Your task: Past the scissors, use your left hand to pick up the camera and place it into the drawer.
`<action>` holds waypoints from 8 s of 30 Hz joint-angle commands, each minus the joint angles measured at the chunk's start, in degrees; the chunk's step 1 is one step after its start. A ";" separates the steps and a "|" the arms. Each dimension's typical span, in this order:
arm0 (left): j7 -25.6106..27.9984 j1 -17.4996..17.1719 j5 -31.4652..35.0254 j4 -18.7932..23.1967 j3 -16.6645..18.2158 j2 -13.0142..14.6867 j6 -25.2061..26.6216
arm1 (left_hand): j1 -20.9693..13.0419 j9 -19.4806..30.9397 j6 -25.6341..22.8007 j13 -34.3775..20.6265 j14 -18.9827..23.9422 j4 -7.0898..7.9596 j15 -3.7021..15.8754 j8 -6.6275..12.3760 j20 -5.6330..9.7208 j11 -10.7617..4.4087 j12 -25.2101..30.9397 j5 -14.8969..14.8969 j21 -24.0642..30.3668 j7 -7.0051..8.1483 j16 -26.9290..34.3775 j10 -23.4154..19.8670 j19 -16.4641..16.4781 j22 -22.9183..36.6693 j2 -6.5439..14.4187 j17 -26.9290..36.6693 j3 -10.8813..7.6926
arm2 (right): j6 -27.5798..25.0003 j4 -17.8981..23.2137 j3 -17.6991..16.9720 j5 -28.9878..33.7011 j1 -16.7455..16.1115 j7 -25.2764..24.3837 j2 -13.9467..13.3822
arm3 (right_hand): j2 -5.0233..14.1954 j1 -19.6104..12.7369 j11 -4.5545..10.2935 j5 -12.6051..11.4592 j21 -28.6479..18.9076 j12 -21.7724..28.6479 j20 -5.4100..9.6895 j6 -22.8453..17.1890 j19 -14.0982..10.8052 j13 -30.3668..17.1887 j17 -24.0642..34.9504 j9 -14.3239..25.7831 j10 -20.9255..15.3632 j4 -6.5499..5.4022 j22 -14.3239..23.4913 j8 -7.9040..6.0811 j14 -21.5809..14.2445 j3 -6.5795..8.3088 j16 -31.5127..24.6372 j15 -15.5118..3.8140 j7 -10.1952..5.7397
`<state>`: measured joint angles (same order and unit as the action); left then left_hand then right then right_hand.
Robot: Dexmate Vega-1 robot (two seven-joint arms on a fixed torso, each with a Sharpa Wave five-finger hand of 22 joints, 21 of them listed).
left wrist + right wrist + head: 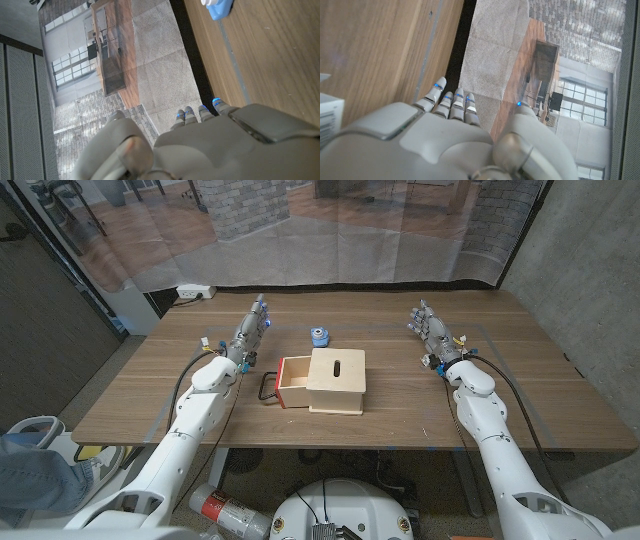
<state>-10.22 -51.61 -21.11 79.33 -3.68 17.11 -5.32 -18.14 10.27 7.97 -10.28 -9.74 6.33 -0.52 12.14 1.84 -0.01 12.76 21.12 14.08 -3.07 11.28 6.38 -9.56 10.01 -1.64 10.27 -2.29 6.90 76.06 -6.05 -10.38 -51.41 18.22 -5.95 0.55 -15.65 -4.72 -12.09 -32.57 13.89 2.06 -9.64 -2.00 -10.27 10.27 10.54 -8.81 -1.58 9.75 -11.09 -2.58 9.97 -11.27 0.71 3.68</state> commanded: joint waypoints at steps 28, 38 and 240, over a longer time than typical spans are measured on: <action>0.46 -1.25 7.75 7.36 1.19 2.34 3.92 | -1.31 0.30 -1.26 -0.33 0.82 -0.37 0.04 0.14 -0.22 -0.11 0.18 0.33 -0.67 0.37 0.26 -1.07 -0.22 0.29 0.62 0.21 -0.08 | -0.66 0.10 -5.45 3.28 0.24 2.98 4.47 | 0.31 -0.72 0.01 0.13 1.05 -0.68 2.06 -0.59 -0.97 -0.16 0.18 0.22 -0.36 0.46 0.11 -0.26 -0.76 0.25 0.01 0.06 -0.14; 3.66 -1.96 11.89 10.69 0.22 3.75 6.28 | -1.89 0.31 -1.62 -0.34 1.07 -0.68 0.13 0.15 -0.45 -0.46 0.15 0.36 -0.84 0.69 0.20 -1.39 -0.18 0.29 0.74 0.19 -0.14 | -0.69 0.54 -5.69 3.31 -0.15 3.05 4.73 | 0.34 -0.70 0.10 0.18 1.31 -0.71 2.09 -0.60 -1.10 -0.16 0.18 0.22 -0.54 0.54 0.12 -0.23 -0.91 0.22 0.01 0.20 -0.18; -26.12 25.14 68.75 21.88 -38.69 14.82 41.64 | -25.18 1.20 -0.55 -1.62 5.87 -13.73 -2.94 -0.83 -14.01 -2.24 -0.77 -0.56 0.45 7.77 0.16 -1.00 11.68 0.91 -0.41 0.66 -2.54 | -1.20 2.85 -7.46 -0.82 -1.33 4.88 6.36 | 1.16 -0.03 0.09 0.51 6.56 -1.67 1.34 -1.16 -3.11 -0.23 0.24 0.21 -1.35 1.74 0.29 -0.07 -1.68 -0.38 0.30 0.51 -0.33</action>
<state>-31.47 -28.05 43.36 102.12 -40.50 32.76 36.50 -43.24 11.35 6.71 -11.61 -3.93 -7.14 -3.38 11.41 -12.00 -2.05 11.64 20.73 14.01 4.64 11.15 4.77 1.43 10.82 -1.27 10.82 -5.25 5.85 78.58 -13.59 -11.23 -52.59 23.27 0.28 1.23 -15.56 -4.63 -11.66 -26.10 12.30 2.05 -10.24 -4.45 -10.25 10.25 10.52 -9.72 -0.07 9.72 -11.09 -3.59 9.41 -11.04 1.12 3.48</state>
